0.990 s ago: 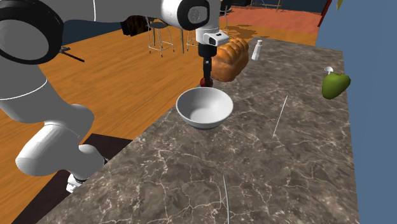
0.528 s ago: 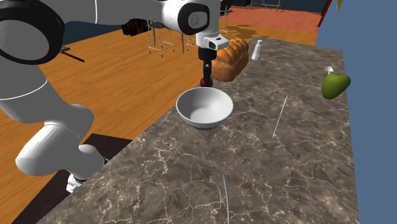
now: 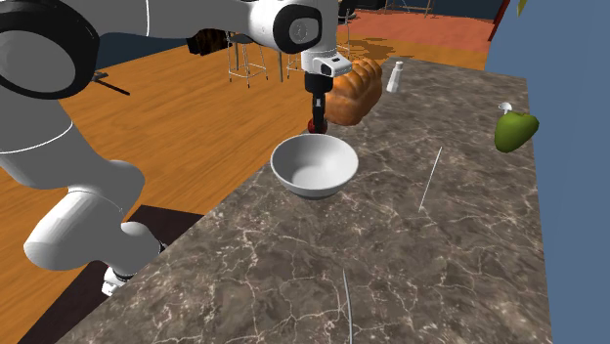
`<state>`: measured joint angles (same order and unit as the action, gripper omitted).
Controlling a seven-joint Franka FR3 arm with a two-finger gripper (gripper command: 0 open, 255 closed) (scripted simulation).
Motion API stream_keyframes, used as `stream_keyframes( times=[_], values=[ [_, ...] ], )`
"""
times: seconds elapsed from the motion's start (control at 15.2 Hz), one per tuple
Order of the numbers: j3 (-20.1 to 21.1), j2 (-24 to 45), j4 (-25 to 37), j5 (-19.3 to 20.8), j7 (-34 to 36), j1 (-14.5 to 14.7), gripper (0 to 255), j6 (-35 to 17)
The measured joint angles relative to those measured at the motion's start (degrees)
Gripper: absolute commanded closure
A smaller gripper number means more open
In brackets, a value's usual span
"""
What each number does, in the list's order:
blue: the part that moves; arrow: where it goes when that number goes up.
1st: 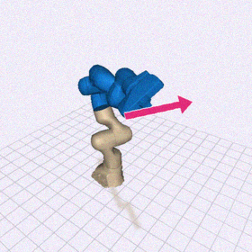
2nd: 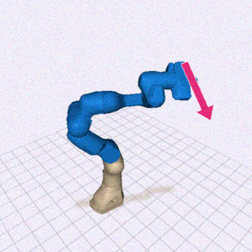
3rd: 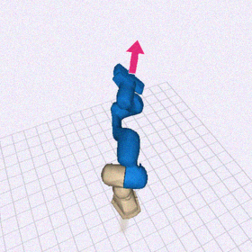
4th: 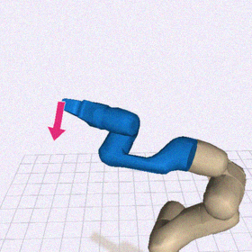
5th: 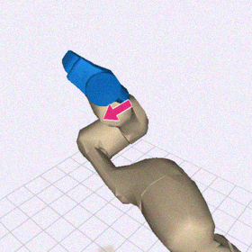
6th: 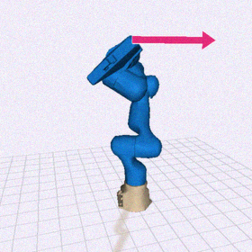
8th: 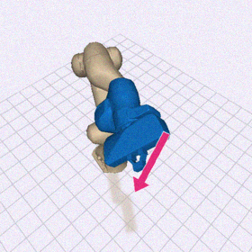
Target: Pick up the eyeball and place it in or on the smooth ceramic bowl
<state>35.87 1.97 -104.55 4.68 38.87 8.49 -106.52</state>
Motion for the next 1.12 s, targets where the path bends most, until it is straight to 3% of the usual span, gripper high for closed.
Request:
stream_keyframes(
  times=[0.46, 1.12],
  values=[
    [0.01, -0.26, 1.21, -0.19, -0.14, 0.00, 255, 1.42],
    [0.12, -0.02, 9.13, -0.17, -0.50, 0.13, 255, 9.12]
  ],
)
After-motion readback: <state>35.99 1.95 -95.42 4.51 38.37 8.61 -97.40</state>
